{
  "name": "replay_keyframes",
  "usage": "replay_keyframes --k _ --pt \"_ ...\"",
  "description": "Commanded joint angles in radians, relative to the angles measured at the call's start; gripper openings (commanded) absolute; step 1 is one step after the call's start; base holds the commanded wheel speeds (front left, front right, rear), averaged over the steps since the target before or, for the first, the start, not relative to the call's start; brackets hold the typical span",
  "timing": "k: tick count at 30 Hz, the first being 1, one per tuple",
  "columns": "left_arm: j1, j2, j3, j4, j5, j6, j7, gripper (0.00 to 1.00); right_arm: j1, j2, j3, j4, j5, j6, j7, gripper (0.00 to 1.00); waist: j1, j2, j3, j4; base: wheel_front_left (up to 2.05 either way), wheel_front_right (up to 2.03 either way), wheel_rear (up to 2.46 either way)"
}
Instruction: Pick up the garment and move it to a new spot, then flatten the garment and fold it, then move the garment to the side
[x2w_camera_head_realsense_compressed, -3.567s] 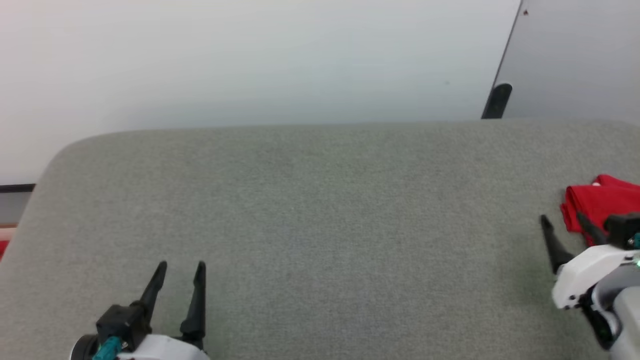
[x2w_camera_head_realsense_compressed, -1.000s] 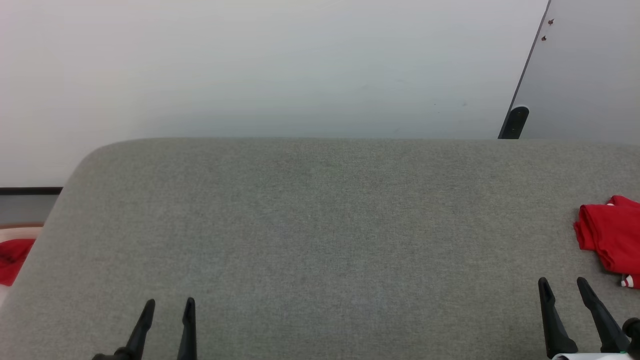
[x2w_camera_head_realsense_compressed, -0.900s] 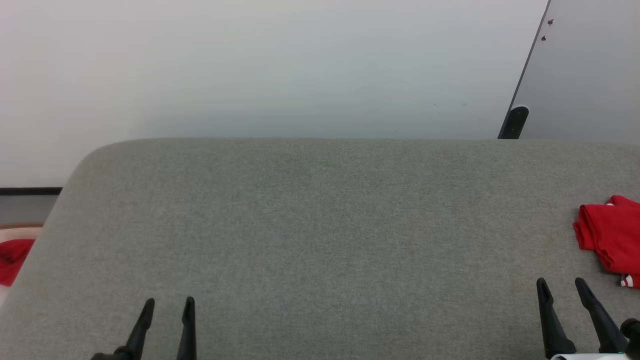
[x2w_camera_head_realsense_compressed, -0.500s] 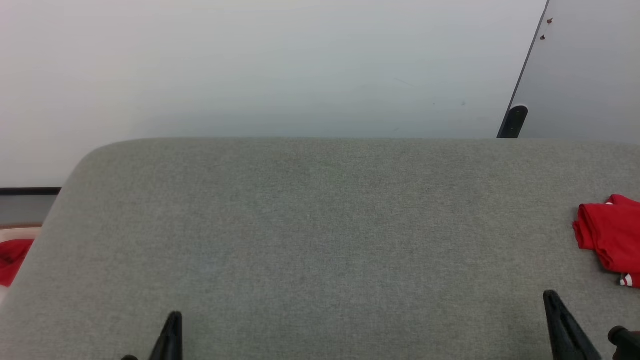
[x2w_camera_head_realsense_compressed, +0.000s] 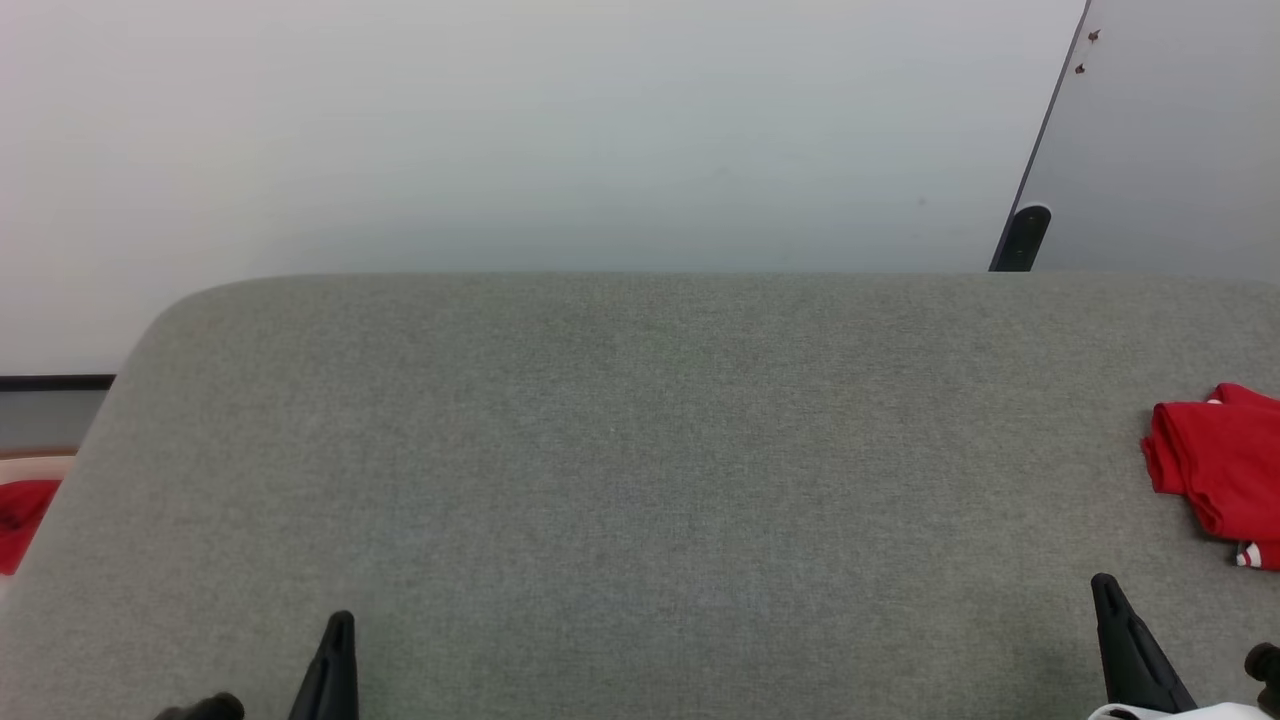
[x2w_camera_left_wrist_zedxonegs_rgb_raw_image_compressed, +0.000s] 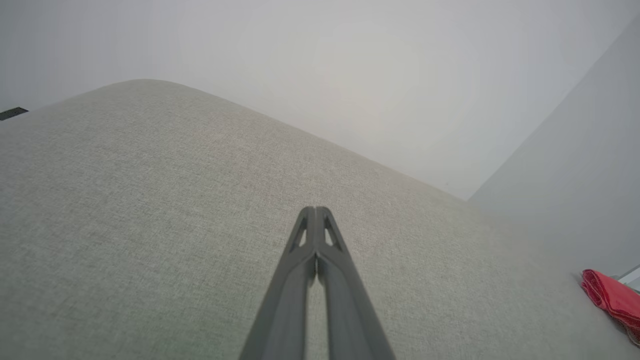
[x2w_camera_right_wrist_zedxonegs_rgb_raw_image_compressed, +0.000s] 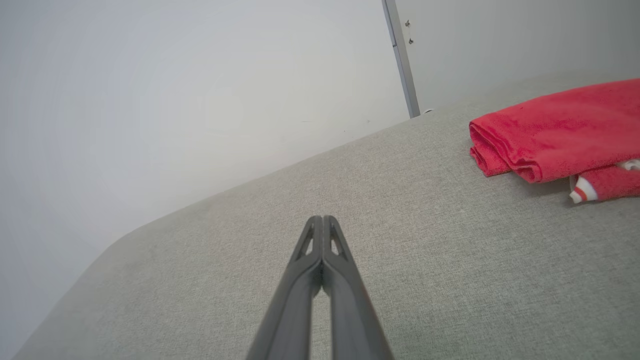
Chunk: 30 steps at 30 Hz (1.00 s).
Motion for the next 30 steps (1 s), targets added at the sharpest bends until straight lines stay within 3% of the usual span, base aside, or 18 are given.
replay_keyframes --k 1,30 --pt "-0.028 0.002 0.005 -0.01 -0.033 -0.001 0.005 0.0 -0.027 -0.002 -0.008 -0.009 0.032 0.0 0.003 0.0 0.0 -0.0001 0.0 -0.001 0.0 0.0 0.0" --pt "-0.113 -0.013 0.022 0.035 -0.442 -0.001 0.116 0.0 -0.102 0.025 -0.034 0.051 0.418 -0.001 0.08 0.0 0.0 -0.0001 0.011 -0.015 0.0 0.0 0.0"
